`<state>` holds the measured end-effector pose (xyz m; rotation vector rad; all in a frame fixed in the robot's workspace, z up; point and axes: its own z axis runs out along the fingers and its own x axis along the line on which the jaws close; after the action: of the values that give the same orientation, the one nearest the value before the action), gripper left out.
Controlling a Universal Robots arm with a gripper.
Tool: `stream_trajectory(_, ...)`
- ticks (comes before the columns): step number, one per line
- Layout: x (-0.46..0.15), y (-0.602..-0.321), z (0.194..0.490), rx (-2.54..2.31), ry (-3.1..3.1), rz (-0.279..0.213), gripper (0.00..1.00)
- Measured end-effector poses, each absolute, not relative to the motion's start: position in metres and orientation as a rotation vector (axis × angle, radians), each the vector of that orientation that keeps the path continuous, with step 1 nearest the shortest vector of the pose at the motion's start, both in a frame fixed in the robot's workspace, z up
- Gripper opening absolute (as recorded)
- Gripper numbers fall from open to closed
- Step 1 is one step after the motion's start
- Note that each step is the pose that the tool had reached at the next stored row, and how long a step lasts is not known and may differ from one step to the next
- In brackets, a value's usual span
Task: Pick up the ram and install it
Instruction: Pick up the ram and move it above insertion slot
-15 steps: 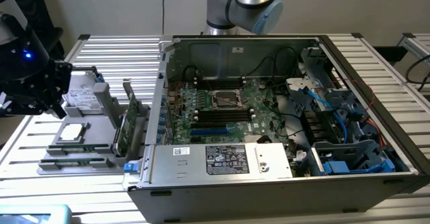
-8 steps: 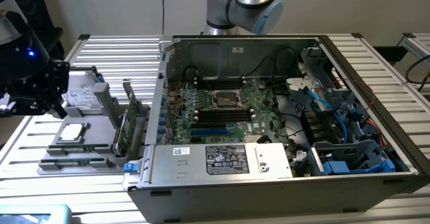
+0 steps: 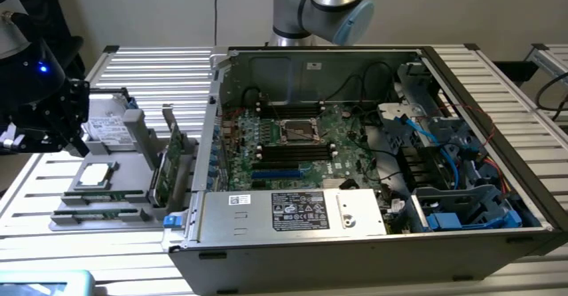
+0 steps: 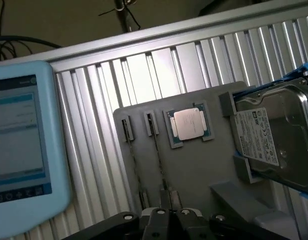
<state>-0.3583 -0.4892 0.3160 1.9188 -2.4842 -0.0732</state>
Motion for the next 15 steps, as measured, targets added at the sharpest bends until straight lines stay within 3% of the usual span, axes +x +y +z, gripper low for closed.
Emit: stream_trajectory(15, -0.3584, -0.4892, 0.3160, 2.147, -2.291, -0.067, 0.11)
